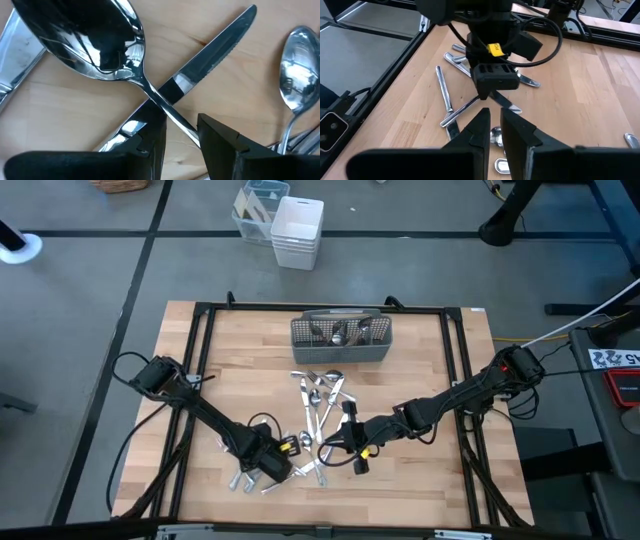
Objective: Sort silverware
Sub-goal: Put the spoon into the silverware rack
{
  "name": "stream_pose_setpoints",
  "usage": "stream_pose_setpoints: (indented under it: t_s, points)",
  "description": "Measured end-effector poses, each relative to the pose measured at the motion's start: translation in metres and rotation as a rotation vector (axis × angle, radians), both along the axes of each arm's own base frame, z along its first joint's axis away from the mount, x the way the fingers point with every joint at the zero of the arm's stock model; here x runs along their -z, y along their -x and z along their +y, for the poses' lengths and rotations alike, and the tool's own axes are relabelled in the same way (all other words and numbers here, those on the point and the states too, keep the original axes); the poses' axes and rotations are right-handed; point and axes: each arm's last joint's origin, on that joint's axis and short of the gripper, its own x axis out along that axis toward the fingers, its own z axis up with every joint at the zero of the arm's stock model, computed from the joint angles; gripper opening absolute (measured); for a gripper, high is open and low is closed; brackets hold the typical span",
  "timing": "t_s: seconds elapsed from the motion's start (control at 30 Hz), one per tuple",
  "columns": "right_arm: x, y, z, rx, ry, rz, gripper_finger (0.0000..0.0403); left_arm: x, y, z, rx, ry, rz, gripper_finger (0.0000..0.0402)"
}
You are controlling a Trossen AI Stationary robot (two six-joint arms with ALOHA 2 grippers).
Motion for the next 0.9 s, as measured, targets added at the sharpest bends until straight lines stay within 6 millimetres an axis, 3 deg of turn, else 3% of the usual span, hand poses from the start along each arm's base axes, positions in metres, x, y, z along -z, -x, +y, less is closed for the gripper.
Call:
stream_pose_setpoints:
  t_s: [0.17, 0.43, 0.9]
  points:
    - [0.0014, 0.0007, 0.0001, -0.013, 0.0, 0.017, 0.0049, 0.0004, 0.0004, 0.0011, 0.026, 0.034, 0.037, 0.009]
    - [0.0019, 0.001, 0.0, -0.013, 0.002, 0.022, 0.0049, 0.0009, 0.0016, 0.002, 0.068, 0.003, 0.045, 0.0013]
    - [0.0018, 0.0009, 0.0, -0.013, 0.002, 0.021, 0.0049, 0.0004, -0.0015, 0.0028, 0.13, -0.086, -0.013, 0.0006]
